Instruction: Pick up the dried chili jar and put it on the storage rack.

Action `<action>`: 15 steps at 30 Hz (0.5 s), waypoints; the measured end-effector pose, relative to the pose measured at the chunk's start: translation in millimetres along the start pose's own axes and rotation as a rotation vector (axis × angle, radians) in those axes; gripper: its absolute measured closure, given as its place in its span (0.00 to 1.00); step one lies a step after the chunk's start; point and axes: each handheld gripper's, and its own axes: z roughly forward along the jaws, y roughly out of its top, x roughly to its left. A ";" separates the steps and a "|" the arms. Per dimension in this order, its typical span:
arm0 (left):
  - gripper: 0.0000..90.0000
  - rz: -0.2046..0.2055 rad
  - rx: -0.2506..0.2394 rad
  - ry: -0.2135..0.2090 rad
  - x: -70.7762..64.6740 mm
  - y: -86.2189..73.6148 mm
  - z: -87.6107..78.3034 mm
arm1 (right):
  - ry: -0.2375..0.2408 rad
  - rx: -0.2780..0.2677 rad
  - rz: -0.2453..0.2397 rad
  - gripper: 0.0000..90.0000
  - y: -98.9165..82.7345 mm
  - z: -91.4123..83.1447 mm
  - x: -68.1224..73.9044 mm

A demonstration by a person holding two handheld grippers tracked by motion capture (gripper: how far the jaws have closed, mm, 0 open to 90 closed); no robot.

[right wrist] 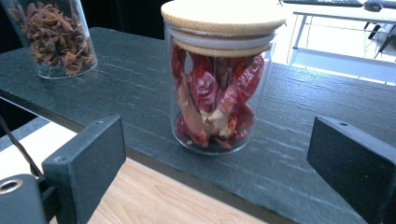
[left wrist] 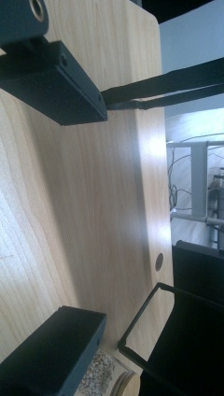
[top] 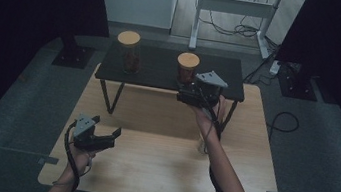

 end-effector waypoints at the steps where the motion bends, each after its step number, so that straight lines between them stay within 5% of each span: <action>1: 0.05 0.000 0.000 -0.001 -0.1 0.0 -0.1 | 0.002 -0.002 0.001 0.05 -1.4 -2.0 -0.3; 15: 0.05 -0.003 0.003 0.005 1.6 0.0 0.3 | 0.002 -0.010 -0.008 0.05 -30.2 -30.9 8.7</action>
